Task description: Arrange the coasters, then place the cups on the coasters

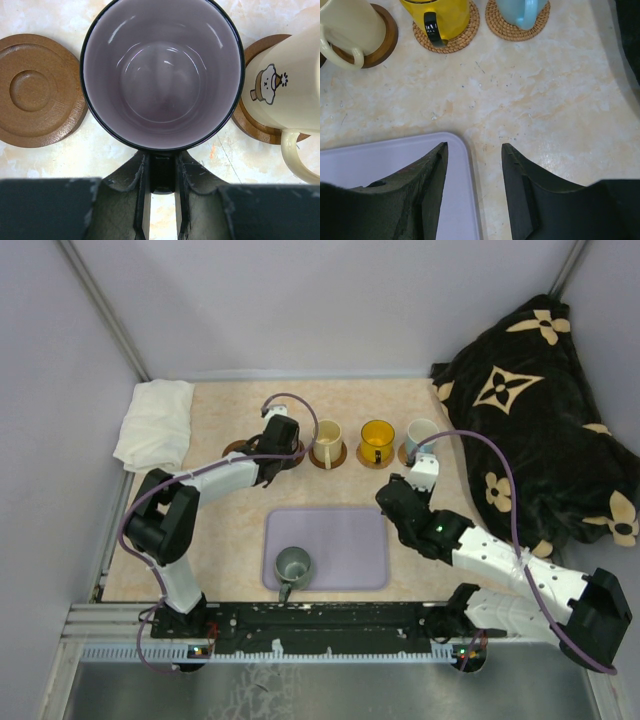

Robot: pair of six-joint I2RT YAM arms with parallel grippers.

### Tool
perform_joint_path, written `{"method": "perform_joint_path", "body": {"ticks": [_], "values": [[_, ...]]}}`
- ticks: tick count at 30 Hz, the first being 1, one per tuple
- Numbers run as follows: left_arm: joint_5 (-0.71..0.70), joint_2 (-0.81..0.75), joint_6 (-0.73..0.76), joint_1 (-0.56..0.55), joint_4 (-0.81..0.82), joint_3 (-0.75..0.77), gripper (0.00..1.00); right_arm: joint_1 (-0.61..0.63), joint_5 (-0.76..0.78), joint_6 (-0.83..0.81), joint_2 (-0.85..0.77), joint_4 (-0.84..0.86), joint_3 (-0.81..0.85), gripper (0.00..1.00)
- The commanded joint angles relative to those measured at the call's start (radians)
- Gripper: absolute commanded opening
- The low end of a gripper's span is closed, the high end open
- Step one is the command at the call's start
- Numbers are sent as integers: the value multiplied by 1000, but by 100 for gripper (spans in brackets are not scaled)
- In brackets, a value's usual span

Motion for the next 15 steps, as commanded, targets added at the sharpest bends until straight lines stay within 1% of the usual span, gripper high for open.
{"method": "perform_joint_path", "body": {"ticks": [1,2,5,7,11,12,15], "values": [[-2,3,-14,6,73,11,0,7,17,14,4,44,19,47],[-1,4,-17,6,72,7,0,6,17,13,4,46,19,47],[4,4,-28,6,61,-6,6,6,14,7,7,49,21,47],[8,2,-38,6,51,-16,13,7,11,3,8,50,20,48],[11,-9,-57,6,39,-41,17,8,9,1,9,51,23,47],[13,-15,-62,6,39,-48,20,8,9,1,9,51,23,47],[17,-25,-71,6,37,-63,41,12,8,1,10,53,22,47]]}}
